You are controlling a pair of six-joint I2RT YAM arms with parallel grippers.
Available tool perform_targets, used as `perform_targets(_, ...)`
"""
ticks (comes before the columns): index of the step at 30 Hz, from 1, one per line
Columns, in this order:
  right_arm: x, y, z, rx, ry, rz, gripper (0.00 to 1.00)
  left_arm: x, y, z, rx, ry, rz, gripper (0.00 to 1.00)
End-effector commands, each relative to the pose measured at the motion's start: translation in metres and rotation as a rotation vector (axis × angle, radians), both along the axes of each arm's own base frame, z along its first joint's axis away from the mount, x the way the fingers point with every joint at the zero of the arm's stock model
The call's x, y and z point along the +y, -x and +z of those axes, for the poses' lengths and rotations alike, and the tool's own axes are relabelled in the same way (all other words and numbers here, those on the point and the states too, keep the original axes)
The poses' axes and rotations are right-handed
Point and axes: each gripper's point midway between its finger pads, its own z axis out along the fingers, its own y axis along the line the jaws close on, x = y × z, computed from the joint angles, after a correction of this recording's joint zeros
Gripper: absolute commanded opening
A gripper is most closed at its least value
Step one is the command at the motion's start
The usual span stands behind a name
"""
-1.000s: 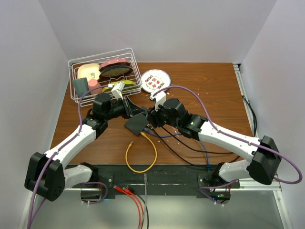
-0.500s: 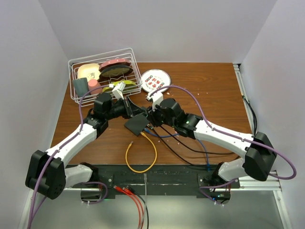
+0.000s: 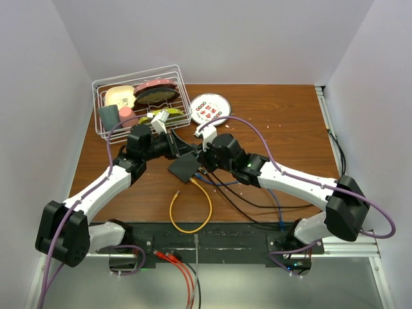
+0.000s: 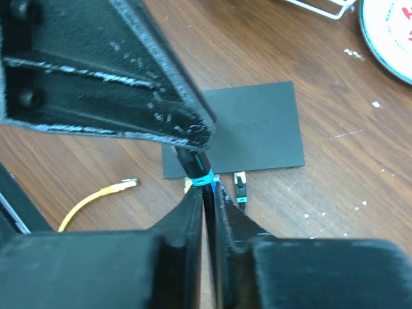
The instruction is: Insert the plug into the switch port
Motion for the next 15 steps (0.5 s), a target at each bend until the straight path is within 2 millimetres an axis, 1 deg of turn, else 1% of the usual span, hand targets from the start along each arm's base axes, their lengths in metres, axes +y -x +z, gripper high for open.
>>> perform_targets(1,0.009,-0.016,0.035,-0.079,-0.103,-0.056,0.0,-0.008,0.0,0.022,-0.05,0.031,-0.053,0.0)
perform_targets(2,0.007,-0.017,0.038,-0.086,-0.106,-0.068,0.0,-0.008,0.0,0.022,-0.049,0.031,-0.055,0.0)
perform_targets(5,0.004,-0.017,0.036,-0.087,-0.1,-0.077,0.0,-0.009,-0.001,0.02,-0.052,0.025,-0.061,0.0)
perform_targets(6,0.004,-0.017,0.035,-0.087,-0.096,-0.074,0.0,-0.01,-0.002,0.021,-0.055,0.024,-0.065,0.03)
perform_targets(7,0.003,-0.017,0.035,-0.084,-0.094,-0.074,0.0,-0.01,-0.001,0.021,-0.059,0.019,-0.071,0.09)
perform_targets(8,0.003,-0.016,0.033,-0.083,-0.089,-0.072,0.0,-0.01,-0.001,0.022,-0.065,0.015,-0.076,0.19)
perform_targets(9,0.004,-0.015,0.032,-0.081,-0.088,-0.064,0.0,-0.009,-0.003,0.025,-0.078,0.01,-0.074,0.42)
perform_targets(11,0.003,-0.013,0.032,-0.08,-0.09,-0.056,0.0,-0.005,-0.007,0.022,-0.084,-0.033,-0.053,0.55)
perform_targets(12,0.003,-0.011,0.032,-0.079,-0.091,-0.046,0.0,-0.003,-0.009,0.027,-0.099,-0.043,-0.042,0.64)
perform_targets(13,0.003,-0.008,0.032,-0.077,-0.094,-0.035,0.0,0.002,-0.012,0.023,-0.098,-0.073,-0.017,0.67)
perform_targets(14,0.002,-0.006,0.028,-0.074,-0.089,-0.026,0.0,0.005,-0.013,0.026,-0.11,-0.083,-0.004,0.7)
perform_targets(15,0.001,-0.004,0.03,-0.079,-0.095,-0.02,0.0,0.008,-0.015,0.028,-0.119,-0.094,0.014,0.74)
